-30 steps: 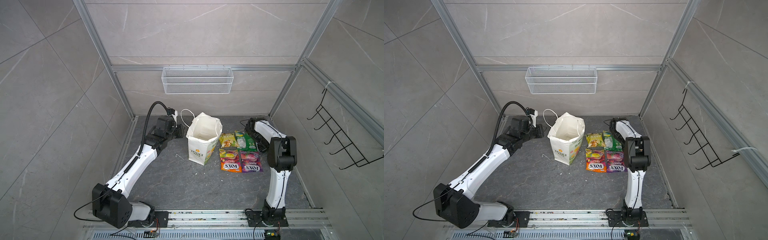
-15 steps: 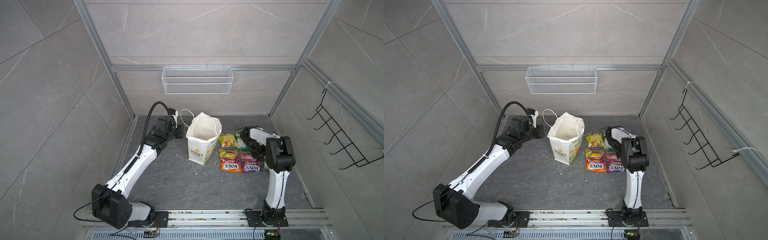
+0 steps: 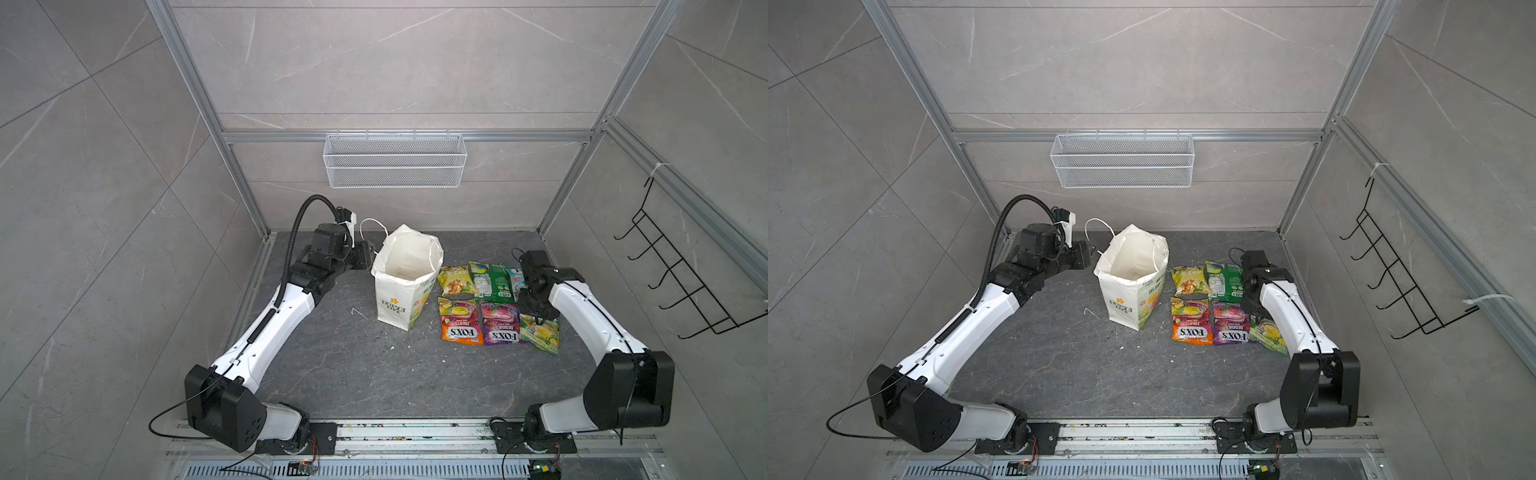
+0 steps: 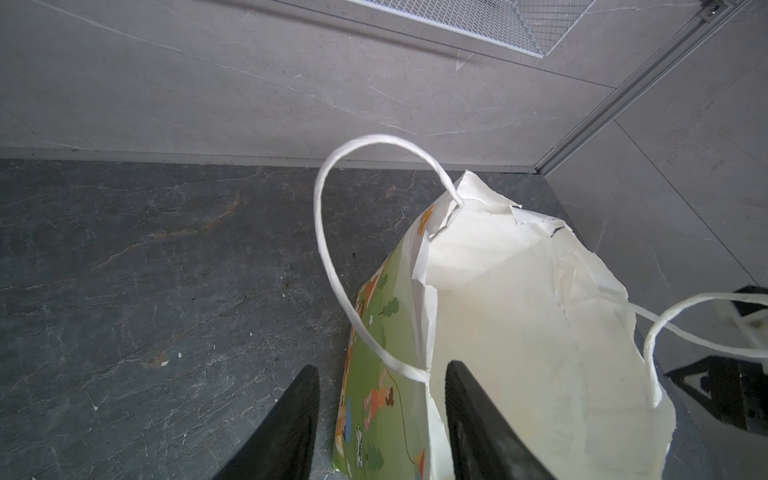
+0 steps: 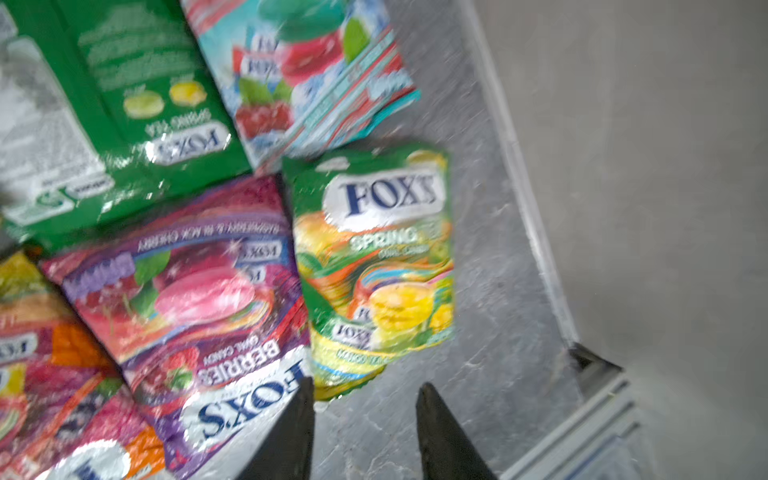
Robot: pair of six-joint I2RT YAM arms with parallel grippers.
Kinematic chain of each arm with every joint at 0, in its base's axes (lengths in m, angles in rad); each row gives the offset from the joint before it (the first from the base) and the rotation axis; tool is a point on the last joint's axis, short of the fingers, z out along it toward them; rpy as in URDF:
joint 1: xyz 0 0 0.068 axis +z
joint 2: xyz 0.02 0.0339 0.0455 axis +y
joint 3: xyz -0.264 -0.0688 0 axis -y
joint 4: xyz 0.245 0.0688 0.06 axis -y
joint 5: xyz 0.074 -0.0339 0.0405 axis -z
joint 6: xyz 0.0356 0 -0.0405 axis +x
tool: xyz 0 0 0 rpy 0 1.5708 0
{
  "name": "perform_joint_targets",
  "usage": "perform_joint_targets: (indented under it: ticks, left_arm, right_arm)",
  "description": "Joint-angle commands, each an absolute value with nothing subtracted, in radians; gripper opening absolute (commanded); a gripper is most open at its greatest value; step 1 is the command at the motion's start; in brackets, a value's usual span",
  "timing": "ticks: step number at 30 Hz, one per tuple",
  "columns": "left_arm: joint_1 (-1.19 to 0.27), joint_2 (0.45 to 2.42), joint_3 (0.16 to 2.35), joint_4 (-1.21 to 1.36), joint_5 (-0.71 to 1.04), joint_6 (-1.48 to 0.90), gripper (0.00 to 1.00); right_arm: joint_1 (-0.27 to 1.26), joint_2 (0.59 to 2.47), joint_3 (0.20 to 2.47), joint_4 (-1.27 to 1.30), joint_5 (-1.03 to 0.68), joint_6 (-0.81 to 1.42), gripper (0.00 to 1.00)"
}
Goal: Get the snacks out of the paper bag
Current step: 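Release the green pack onto the table and press it flat with the right gripper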
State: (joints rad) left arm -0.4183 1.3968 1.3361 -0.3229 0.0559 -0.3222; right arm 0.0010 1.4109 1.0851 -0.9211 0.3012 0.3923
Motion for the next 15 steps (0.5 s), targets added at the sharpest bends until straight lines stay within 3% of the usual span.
perform_joint_targets:
  ticks: [1,6,15]
  left_arm:
    - [-0.414,1.412,1.379,-0.329,0.037,-0.322,0.52]
    - [-0.414,1.416,1.354,-0.283,0.03,-0.331,0.52]
    - [-0.414,1.383,1.248,-0.266,-0.02,-0.319,0.52]
  right_arm:
    - [-0.073,1.343,0.956,-0.768,0.0,0.483,0.34]
    - [-0.13,1.327,0.816,-0.671,-0.099,0.492,0.28]
    - [-0.131,1.366,0.838,-0.604,-0.123,0.5,0.1]
